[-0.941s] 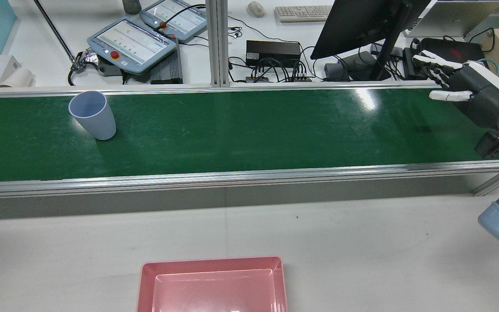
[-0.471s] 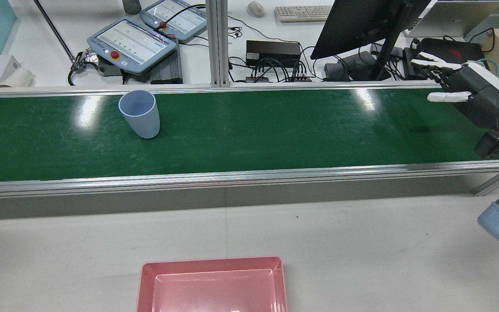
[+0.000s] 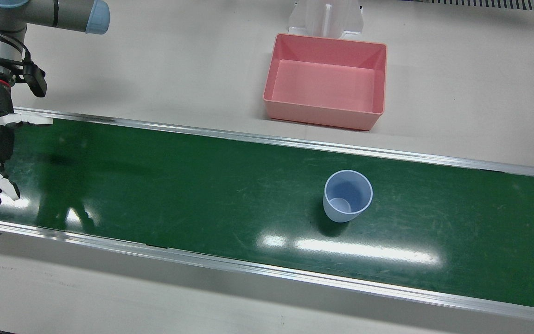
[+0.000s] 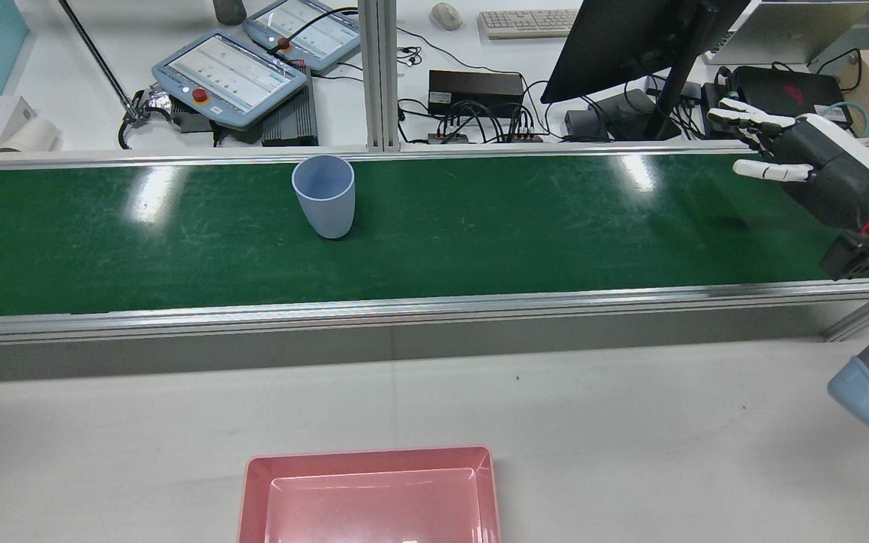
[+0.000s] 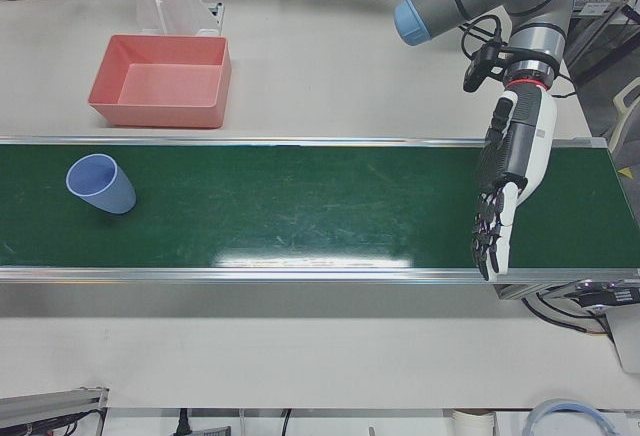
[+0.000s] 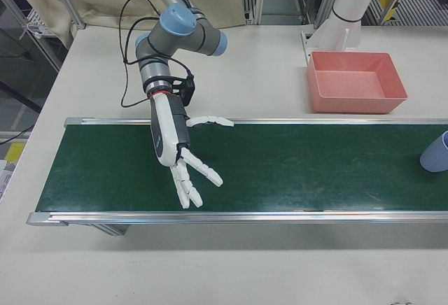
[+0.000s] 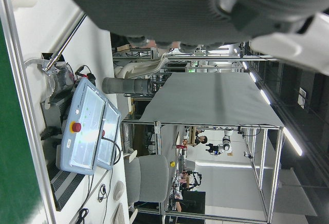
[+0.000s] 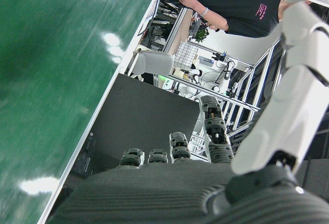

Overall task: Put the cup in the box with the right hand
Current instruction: 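Move the open right hand along the belt toward the approaching blue cup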

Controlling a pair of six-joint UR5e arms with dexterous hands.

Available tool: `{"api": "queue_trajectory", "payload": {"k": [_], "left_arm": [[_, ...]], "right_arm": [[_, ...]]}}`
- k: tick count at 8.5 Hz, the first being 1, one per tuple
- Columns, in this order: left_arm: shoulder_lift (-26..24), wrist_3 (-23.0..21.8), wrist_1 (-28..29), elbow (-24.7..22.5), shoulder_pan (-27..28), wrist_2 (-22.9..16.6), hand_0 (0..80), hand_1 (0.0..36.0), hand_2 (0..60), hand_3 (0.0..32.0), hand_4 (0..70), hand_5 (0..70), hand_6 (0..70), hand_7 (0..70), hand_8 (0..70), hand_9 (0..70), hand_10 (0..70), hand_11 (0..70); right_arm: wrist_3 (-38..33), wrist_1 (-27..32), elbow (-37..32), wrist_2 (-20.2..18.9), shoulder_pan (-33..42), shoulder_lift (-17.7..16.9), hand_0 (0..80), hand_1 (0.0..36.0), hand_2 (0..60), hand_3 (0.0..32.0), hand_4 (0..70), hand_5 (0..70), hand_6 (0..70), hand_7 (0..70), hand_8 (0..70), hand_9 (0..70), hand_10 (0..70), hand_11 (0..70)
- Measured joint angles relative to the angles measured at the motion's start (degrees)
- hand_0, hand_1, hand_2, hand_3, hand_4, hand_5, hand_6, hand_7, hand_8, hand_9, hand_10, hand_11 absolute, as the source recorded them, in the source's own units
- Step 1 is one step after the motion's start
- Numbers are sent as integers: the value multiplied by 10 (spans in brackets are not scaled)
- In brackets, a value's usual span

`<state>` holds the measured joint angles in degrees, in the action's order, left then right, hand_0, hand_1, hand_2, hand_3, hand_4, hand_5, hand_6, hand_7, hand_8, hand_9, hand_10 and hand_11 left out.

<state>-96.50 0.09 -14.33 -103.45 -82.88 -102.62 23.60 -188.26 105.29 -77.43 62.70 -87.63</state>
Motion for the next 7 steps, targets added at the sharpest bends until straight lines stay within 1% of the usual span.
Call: {"api": "queue_trajectory", "payload": {"k": [1,2,4,5,6,7], "left_arm": [[0,0,0,0,0,0,0,0,0,0,0,0,0,0,0,0,0,0],[0,0,0,0,0,0,0,0,0,0,0,0,0,0,0,0,0,0],[0,0,0,0,0,0,0,0,0,0,0,0,0,0,0,0,0,0],[0,0,0,0,0,0,0,0,0,0,0,0,0,0,0,0,0,0],[0,0,0,0,0,0,0,0,0,0,0,0,0,0,0,0,0,0],[0,0,0,0,0,0,0,0,0,0,0,0,0,0,0,0,0,0]], "right_arm": [[1,0,0,0,-2,0,435,96,143,0,122,31,41,145,4,45,24,47],[1,0,-1,1,-5,-1,460,70,31,0,151,31,40,144,7,48,25,48],[2,0,-1,1,-12,-1,429,110,181,0,90,32,39,147,6,48,22,44],[2,0,0,1,-15,0,437,100,145,0,97,32,38,145,7,49,21,43],[2,0,0,1,-18,0,453,83,73,0,118,32,38,145,6,48,21,42],[2,0,1,1,-22,1,437,101,145,0,87,33,37,140,6,47,20,42]]}}
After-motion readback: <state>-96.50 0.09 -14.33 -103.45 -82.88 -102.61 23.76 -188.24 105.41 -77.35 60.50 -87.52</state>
